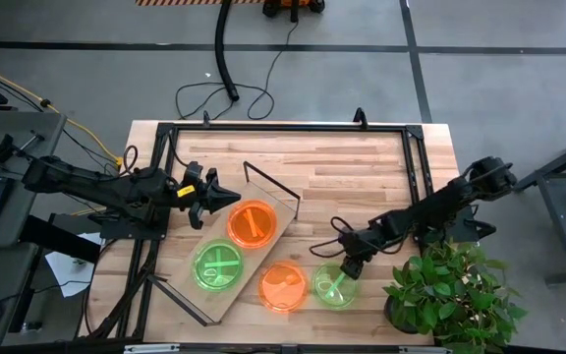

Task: Place and stack plates onto a shelf
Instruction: Stack the green plate on top of the other green plates on the shelf, then stack the orange plate on top of the other orange plates on the shelf

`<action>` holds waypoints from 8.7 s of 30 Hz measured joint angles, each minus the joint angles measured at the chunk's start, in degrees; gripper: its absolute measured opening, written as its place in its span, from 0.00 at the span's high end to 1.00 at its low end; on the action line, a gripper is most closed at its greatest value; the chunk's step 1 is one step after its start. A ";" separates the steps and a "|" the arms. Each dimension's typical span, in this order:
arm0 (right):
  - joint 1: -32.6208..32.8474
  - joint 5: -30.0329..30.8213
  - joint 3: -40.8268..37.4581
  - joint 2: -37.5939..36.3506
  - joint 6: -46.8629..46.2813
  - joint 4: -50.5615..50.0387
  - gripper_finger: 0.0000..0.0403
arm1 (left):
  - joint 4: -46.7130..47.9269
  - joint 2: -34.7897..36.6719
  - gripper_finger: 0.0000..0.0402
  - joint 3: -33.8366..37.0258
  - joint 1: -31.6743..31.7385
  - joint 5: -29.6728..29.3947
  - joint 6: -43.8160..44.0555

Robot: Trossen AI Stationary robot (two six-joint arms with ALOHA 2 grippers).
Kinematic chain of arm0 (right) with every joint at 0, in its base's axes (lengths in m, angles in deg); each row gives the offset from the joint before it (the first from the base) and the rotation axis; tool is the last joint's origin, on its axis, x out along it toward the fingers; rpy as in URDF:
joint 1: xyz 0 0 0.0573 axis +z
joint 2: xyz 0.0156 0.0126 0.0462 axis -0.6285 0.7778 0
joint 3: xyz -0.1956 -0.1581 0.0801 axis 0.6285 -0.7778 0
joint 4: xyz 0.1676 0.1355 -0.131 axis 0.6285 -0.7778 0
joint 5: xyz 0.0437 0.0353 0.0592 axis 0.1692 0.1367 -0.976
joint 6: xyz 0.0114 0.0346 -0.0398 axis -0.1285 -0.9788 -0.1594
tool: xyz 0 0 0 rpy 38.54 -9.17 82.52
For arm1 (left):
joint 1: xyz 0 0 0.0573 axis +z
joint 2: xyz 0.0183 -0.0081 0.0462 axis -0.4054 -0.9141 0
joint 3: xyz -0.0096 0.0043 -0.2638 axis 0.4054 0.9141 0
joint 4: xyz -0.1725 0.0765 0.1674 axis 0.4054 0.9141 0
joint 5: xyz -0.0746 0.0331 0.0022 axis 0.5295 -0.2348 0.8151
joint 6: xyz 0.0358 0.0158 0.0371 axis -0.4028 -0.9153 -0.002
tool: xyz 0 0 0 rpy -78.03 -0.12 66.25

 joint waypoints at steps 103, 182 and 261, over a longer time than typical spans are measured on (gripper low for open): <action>-9.39 21.11 45.18 31.57 -3.21 29.64 0.70 | -6.49 0.00 1.00 0.00 0.00 -4.98 -6.95; 2.05 14.71 25.42 29.46 -25.75 16.38 0.52 | -6.10 -0.02 1.00 0.00 -0.02 -9.38 -8.00; -9.60 38.92 29.07 16.87 -25.20 13.82 1.00 | -10.53 0.44 1.00 0.02 -0.01 -11.65 -10.84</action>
